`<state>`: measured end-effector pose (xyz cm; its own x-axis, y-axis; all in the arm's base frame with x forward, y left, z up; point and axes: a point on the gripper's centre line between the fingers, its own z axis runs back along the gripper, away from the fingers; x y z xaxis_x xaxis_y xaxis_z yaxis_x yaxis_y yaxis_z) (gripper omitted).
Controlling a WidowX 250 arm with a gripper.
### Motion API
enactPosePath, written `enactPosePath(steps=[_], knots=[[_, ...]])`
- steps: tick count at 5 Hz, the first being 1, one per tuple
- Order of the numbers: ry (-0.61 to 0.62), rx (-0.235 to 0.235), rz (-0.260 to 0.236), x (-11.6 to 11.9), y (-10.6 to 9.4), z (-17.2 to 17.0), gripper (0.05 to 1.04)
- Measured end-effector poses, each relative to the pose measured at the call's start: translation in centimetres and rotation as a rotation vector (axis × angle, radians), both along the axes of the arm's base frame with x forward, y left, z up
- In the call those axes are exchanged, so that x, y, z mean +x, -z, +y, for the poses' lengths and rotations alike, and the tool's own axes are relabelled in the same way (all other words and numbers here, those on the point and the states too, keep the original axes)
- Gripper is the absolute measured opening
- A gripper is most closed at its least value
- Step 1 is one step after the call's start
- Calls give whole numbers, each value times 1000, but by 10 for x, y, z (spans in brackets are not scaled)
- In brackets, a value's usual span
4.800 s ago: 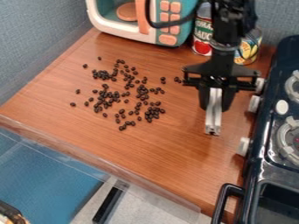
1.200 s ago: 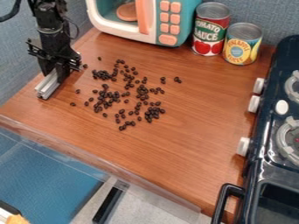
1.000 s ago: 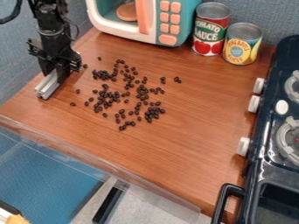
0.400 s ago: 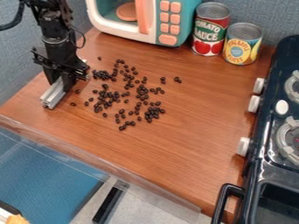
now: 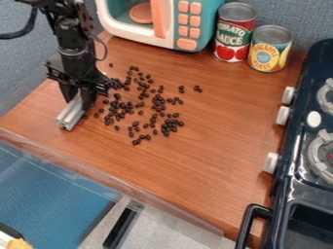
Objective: Sweep into pile
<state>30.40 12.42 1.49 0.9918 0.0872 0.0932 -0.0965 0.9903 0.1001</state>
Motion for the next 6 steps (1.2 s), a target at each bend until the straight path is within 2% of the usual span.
enactPosePath(steps=[1,4,5,6], knots=[[-2,-4,-9,-2,0,-15,372],[2,-63,-47,-4,0,-62,372],[26,-85,-45,-5,1,-83,371],[7,-93,-56,-4,1,-88,371]])
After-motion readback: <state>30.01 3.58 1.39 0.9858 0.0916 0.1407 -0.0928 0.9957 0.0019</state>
